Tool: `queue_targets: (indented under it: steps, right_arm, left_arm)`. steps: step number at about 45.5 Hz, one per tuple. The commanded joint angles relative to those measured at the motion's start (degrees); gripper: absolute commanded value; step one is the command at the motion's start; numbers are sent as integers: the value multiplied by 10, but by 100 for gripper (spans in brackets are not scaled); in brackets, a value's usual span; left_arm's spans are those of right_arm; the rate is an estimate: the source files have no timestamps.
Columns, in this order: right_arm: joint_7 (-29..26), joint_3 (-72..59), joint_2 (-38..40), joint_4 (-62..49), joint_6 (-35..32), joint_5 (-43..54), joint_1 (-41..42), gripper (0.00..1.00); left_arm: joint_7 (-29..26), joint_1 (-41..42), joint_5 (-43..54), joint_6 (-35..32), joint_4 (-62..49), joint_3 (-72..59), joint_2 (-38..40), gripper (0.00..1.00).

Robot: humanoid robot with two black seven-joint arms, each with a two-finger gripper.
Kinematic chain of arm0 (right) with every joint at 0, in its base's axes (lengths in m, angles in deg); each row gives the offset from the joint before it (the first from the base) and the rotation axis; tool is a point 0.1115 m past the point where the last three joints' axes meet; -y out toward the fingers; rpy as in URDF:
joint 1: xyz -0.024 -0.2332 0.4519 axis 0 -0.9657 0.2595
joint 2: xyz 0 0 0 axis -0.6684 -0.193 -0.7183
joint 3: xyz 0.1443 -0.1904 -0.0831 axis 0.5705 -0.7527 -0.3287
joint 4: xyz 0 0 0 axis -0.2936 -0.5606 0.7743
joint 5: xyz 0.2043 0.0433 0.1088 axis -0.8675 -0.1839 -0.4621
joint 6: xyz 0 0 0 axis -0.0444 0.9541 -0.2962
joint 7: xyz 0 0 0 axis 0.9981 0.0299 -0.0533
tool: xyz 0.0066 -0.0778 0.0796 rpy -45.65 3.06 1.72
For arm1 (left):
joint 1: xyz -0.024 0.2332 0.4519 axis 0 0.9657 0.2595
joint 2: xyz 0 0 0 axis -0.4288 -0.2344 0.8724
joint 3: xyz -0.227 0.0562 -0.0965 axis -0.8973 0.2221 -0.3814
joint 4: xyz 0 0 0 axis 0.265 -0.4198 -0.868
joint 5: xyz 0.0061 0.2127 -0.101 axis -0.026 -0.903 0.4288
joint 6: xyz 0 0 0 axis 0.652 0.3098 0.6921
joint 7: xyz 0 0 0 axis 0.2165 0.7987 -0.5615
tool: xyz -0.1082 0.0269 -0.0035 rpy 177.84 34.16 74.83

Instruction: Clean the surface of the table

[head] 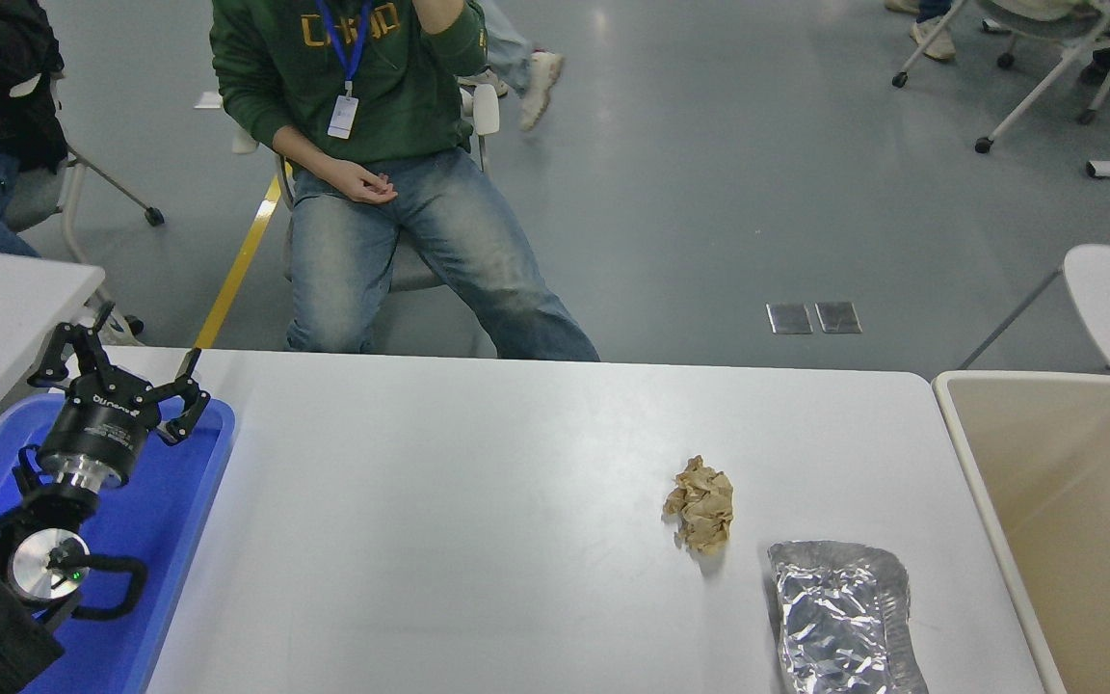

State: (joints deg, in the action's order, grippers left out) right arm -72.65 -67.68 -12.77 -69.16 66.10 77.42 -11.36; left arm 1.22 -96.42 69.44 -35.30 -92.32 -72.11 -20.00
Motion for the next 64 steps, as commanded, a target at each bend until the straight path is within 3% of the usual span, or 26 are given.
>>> queue_targets:
  steps: [1,21,22,24,26,27,35,53,64]
  right_arm:
    - [1,-1,-101,-93,25,-1,-18,0]
    - [-2,0,-127,-93,57,-7,-26,0]
    - [-2,1,-126,-92,56,-9,-27,9]
    - [-1,1,-126,-91,55,-15,-29,51]
    - [-1,10,-126,-90,53,-26,-29,78]
    - [-1,7,-126,-89,52,-36,-30,100]
    - [-1,0,-124,-88,52,-104,-28,100]
    - [1,15,-86,-66,49,-117,4,100]
    - [1,39,-10,42,34,-256,56,100]
  left_arm:
    - [0,0,0,0,0,0,1,100]
    - [0,0,0,0,0,0,1,100]
    - [0,0,0,0,0,0,0,100]
    - [0,0,0,0,0,0,0,100]
    - [0,0,0,0,0,0,0,100]
    - [0,0,0,0,0,0,0,100]
    - [0,0,0,0,0,0,0,100]
    - [0,0,0,0,0,0,0,100]
    - [0,0,0,0,0,0,0,100]
